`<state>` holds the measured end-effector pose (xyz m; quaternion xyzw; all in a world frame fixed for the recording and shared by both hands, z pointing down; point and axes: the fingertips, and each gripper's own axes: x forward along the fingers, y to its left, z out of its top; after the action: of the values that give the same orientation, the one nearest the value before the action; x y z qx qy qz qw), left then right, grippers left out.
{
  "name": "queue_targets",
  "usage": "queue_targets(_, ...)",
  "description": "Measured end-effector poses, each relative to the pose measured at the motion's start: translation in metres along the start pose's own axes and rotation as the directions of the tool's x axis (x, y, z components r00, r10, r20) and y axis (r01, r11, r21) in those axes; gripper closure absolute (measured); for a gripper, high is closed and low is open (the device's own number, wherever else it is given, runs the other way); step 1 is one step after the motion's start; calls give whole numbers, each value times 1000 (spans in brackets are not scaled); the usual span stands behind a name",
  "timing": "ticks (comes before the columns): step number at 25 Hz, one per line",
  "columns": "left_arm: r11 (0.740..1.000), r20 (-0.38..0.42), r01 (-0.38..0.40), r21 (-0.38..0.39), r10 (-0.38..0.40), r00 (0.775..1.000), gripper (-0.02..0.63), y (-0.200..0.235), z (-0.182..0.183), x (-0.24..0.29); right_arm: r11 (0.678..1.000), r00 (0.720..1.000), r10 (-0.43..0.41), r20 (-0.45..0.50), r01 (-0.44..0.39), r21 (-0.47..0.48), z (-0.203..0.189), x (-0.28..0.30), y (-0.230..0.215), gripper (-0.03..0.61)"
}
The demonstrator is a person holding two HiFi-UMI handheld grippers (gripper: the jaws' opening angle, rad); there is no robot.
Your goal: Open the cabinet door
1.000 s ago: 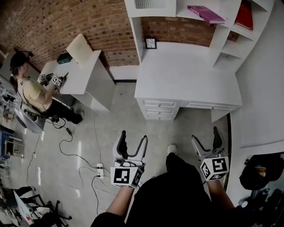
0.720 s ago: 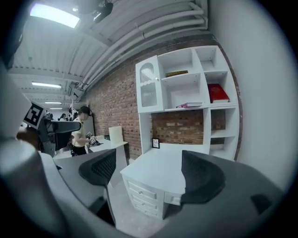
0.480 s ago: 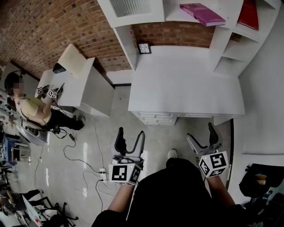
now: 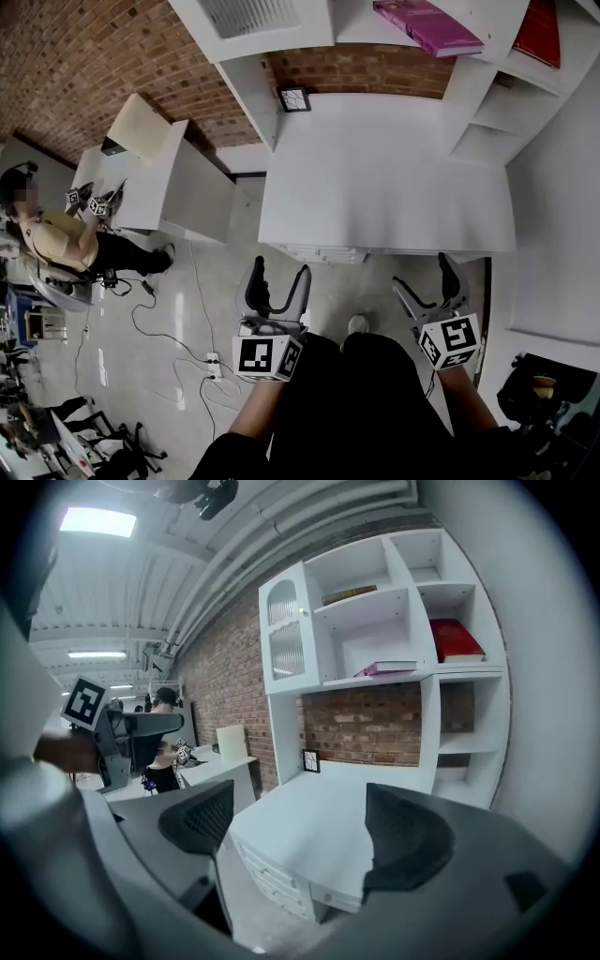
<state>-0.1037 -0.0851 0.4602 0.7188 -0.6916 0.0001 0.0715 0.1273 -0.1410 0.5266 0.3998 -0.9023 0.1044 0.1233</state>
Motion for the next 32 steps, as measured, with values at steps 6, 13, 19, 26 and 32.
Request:
queue_targets(6, 999, -2, 44, 3, -44, 999, 279, 4, -3, 18, 998, 998, -48, -31, 49, 35, -11, 8, -9, 155)
queue_targets(13, 992, 4, 125, -20, -125, 992, 279, 21, -8, 56, 990, 991, -128, -32, 130, 53, -4, 27, -10, 155)
queue_targets(19, 987, 54, 160, -17, -159, 986, 279, 38, 22, 98, 986, 986, -163, -36, 164, 30, 27, 58, -19, 155)
queue_targets(26, 978, 108, 207, 7, -207, 972, 279, 54, 66, 139, 986, 986, -164, 32, 163, 25, 69, 106, -21, 155)
queue_targets(32, 941, 125, 332, 63, -338, 933, 278, 43, 110, 177, 985, 984, -173, 51, 171, 27, 94, 126, -9, 155)
